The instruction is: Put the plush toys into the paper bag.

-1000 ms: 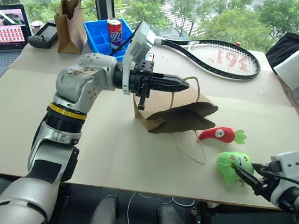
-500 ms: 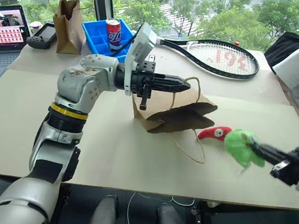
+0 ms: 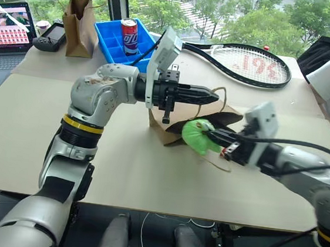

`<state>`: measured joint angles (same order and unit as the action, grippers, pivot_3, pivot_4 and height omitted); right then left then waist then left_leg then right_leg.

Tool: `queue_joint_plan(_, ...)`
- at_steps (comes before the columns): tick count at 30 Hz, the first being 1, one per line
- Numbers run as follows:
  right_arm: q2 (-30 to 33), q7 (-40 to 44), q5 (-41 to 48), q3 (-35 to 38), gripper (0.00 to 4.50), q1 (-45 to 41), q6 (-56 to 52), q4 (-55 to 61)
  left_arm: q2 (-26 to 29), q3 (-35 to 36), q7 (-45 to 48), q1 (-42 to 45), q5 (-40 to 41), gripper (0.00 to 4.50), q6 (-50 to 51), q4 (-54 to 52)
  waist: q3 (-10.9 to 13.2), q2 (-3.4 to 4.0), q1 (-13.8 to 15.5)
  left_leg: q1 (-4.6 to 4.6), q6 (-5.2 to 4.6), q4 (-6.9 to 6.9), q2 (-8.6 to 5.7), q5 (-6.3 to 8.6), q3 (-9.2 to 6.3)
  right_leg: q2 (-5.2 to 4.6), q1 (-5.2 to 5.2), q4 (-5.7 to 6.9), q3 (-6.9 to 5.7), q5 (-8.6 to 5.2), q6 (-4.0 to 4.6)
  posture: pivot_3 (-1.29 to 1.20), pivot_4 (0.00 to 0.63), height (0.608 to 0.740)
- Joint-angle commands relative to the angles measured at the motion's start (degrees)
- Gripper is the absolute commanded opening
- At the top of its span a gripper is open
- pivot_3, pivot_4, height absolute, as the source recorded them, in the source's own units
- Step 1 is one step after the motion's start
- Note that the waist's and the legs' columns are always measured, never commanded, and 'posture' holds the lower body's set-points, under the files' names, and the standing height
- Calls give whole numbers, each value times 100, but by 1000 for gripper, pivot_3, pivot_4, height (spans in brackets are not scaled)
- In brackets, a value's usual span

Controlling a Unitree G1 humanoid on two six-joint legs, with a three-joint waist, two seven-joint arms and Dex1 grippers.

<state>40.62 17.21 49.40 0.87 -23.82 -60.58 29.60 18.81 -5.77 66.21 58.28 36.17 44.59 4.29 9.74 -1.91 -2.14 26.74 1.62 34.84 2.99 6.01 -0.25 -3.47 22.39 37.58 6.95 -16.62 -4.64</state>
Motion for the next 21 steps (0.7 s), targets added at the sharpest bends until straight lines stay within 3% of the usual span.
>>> queue_joint_plan(1, -293, -48, -472, -163, 46, -150, 259, -433, -81, 179, -176, 10, 299, 0, 194, -382, 0, 0, 0, 1, 0, 0, 0, 0, 0, 0, 1, 0, 0, 0, 0, 0, 150, 740)
queue_joint_plan(6, -1389, -329, -383, 340, 46, -69, 520, -1176, -127, 289, -426, -88, 516, 0, 391, -572, 0, 0, -30, -1, 0, 1, 1, 0, -8, 4, 1, 7, -3, 0, 0, 0, 150, 740)
queue_joint_plan(10, -2653, -820, -45, 1071, 46, 97, 844, -1833, -93, 352, -577, -164, 627, 0, 481, -698, 0, 1, -45, -6, -1, -1, 1, -1, -13, 7, -2, 14, -4, 0, 0, 0, 150, 740)
queue_joint_plan(16, -2996, -858, -106, 839, 46, 323, 671, -1512, 18, 361, -645, -209, 592, 0, 423, -701, 0, 2, -36, -3, 0, -1, -2, -1, -13, 4, 0, 15, -4, 0, 0, 0, 150, 740)
queue_joint_plan(20, -2730, -711, -270, 616, 46, 429, 586, -1175, 53, 341, -647, -224, 554, 0, 383, -679, 0, 2, -36, -4, 0, -1, -1, -1, -13, 5, 1, 18, -4, 0, 0, 0, 150, 740)
queue_joint_plan(21, -2693, -710, -188, 676, 391, 423, 545, -1075, 65, 333, -643, -230, 541, 0, 371, -672, 0, 2, -37, -3, 0, -1, -1, -1, -13, 5, 1, 17, -5, 0, -1, 0, 150, 740)
